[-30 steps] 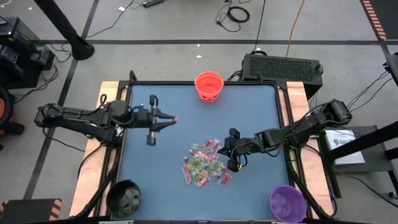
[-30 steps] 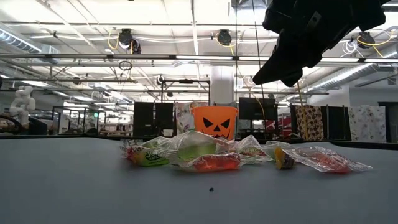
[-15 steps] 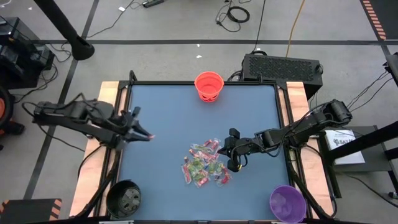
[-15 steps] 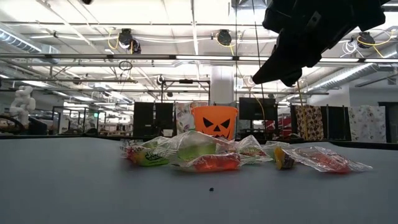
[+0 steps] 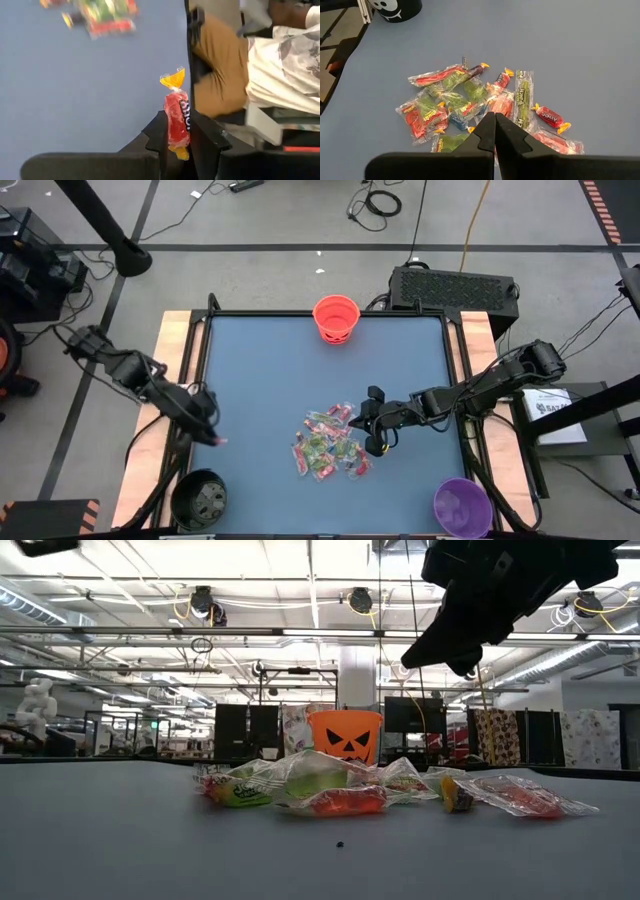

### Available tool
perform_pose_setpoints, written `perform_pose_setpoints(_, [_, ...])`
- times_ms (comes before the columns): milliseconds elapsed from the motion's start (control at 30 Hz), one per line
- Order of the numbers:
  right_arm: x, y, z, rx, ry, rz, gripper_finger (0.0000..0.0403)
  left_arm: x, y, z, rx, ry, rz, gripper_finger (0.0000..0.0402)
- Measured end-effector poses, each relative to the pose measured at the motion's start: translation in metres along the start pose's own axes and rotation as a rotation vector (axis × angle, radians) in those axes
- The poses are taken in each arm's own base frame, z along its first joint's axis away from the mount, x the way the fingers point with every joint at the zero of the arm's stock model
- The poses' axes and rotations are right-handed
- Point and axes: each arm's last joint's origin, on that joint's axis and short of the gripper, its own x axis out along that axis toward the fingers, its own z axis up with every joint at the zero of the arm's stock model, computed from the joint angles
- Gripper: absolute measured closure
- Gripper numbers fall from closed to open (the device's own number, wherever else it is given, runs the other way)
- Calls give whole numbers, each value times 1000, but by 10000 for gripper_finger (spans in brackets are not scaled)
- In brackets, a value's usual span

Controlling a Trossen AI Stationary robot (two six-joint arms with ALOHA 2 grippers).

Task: Sort candy by brand, put in halloween buckets
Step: Put the orange candy into the black bucket

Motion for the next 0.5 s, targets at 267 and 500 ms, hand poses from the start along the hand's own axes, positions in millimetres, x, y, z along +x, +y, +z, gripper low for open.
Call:
perform_pose_setpoints(267, [0, 0, 0, 4, 0, 0, 403, 40, -32, -16, -145, 201, 2, 336])
perform_pose_setpoints(500, [0, 0, 0, 0, 0, 0, 403, 77, -60, -38, -182, 300, 35, 336])
